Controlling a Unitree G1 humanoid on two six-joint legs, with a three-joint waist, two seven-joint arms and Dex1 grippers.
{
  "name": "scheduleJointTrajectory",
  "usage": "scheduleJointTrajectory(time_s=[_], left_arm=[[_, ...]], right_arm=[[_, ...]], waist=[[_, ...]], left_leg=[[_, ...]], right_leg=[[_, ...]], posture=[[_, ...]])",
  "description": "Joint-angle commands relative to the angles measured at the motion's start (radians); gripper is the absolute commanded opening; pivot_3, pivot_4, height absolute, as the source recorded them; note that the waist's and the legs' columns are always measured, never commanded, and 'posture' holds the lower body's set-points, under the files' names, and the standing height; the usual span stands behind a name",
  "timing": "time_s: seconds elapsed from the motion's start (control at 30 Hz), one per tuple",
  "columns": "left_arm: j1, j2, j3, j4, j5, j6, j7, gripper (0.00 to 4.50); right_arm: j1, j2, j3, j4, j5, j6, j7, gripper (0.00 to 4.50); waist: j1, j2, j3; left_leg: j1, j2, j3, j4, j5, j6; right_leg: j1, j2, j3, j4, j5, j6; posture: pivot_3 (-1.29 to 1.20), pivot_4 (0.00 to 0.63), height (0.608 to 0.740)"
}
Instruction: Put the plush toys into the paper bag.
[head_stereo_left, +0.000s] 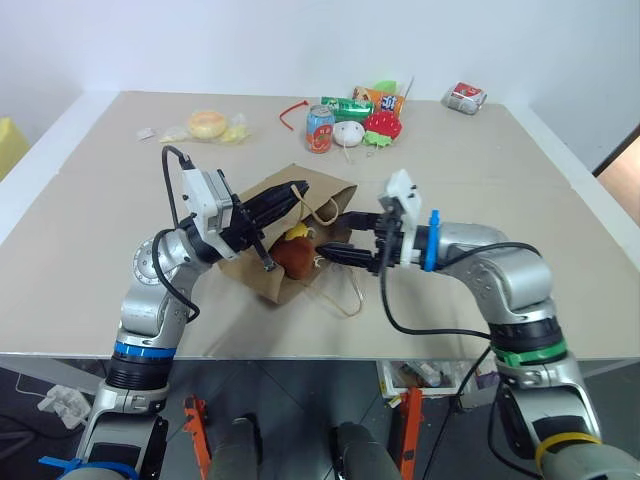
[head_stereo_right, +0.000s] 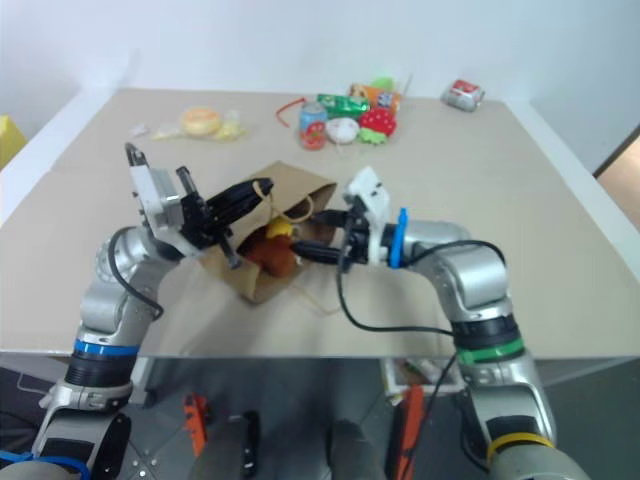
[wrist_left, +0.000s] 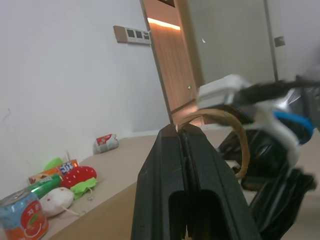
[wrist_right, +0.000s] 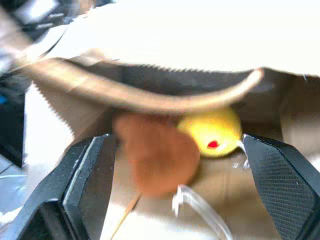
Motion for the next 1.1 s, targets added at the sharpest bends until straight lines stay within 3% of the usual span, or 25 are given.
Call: scheduleJointTrajectory(time_s=[0.03, 0.23, 0.5, 0.73, 0.77, 0.8, 0.87, 0.93, 1.03, 1.1], left_arm=[[-0.021, 0.001, 0.015, -0.016, -0.012, -0.005, 0.003, 0.00], [-0.021, 0.002, 0.018, -0.015, -0.015, -0.003, 0.002, 0.00], [-0.021, 0.002, 0.017, -0.015, -0.014, -0.004, 0.003, 0.00], [-0.025, 0.002, 0.019, -0.015, -0.014, -0.004, 0.008, 0.00], [-0.025, 0.002, 0.019, -0.016, -0.014, -0.004, 0.008, 0.00], [-0.025, 0.001, 0.018, -0.016, -0.013, -0.005, 0.009, 0.00], [-0.024, 0.000, 0.018, -0.017, -0.012, -0.006, 0.011, 0.00], [-0.024, -0.001, 0.019, -0.016, -0.011, -0.007, 0.012, 0.00], [-0.022, -0.002, 0.019, -0.016, -0.010, -0.010, 0.014, 0.00], [-0.021, -0.004, 0.017, -0.016, -0.009, -0.011, 0.015, 0.00]], right_arm=[[0.028, -0.051, -0.057, -0.059, 0.039, -0.007, 0.020, 4.38], [0.095, -0.118, -0.002, -0.010, -0.058, -0.016, -0.041, 4.38], [0.179, -0.054, 0.093, -0.086, -0.063, 0.059, -0.101, 4.38], [0.151, -0.044, 0.125, -0.022, -0.121, 0.022, -0.134, 4.38], [0.143, -0.037, 0.120, -0.009, -0.125, 0.014, -0.141, 3.81], [0.136, -0.033, 0.116, 0.001, -0.128, 0.005, -0.144, 3.68], [0.129, -0.030, 0.111, 0.011, -0.129, -0.007, -0.142, 2.85], [0.123, -0.029, 0.109, 0.020, -0.131, -0.016, -0.137, 2.43], [0.121, -0.029, 0.107, 0.024, -0.129, -0.029, -0.129, 1.10], [0.124, -0.037, 0.103, 0.022, -0.125, -0.036, -0.120, 0.44]], waist=[[-0.001, 0.000, 0.000], [-0.001, 0.000, 0.000], [-0.001, 0.000, 0.000], [-0.001, 0.000, 0.000], [-0.001, 0.000, 0.000], [-0.001, 0.000, 0.000], [-0.001, 0.000, 0.000], [-0.001, 0.000, 0.000], [-0.001, 0.000, 0.000], [-0.001, 0.000, 0.000]], left_leg=[[0.000, 0.000, 0.000, 0.000, 0.000, 0.000], [0.001, 0.000, 0.000, 0.001, 0.000, 0.000], [0.000, 0.000, 0.000, 0.001, 0.000, 0.000], [0.001, 0.000, 0.000, 0.002, 0.000, 0.000], [0.001, 0.000, 0.000, 0.002, 0.000, 0.000], [0.001, 0.000, 0.000, 0.002, 0.000, 0.000], [0.001, 0.000, 0.000, 0.002, 0.000, 0.000], [0.001, 0.000, 0.000, 0.002, 0.000, 0.000], [0.001, 0.000, 0.000, 0.002, 0.000, 0.000], [0.001, 0.000, 0.000, 0.002, 0.000, 0.000]], right_leg=[[0.000, 0.000, 0.000, 0.000, 0.000, 0.001], [0.000, 0.000, 0.000, 0.000, -0.001, -0.004], [0.000, 0.000, 0.000, 0.000, 0.001, 0.001], [0.000, 0.000, 0.000, 0.000, 0.000, 0.000], [0.000, 0.000, 0.000, 0.000, 0.000, -0.002], [0.000, 0.000, 0.000, 0.000, 0.000, -0.003], [0.000, 0.000, 0.000, 0.000, 0.000, -0.003], [0.000, 0.000, 0.000, 0.000, 0.000, -0.003], [0.000, 0.000, 0.000, 0.000, 0.001, 0.000], [0.000, 0.000, 0.000, 0.000, 0.001, 0.001]], posture=[[0.00, 0.150, 0.740], [0.00, 0.150, 0.740], [0.00, 0.150, 0.740], [0.00, 0.150, 0.740], [0.00, 0.150, 0.740], [0.00, 0.150, 0.740], [0.00, 0.150, 0.740], [0.00, 0.150, 0.740], [0.00, 0.150, 0.740], [0.00, 0.150, 0.740]])
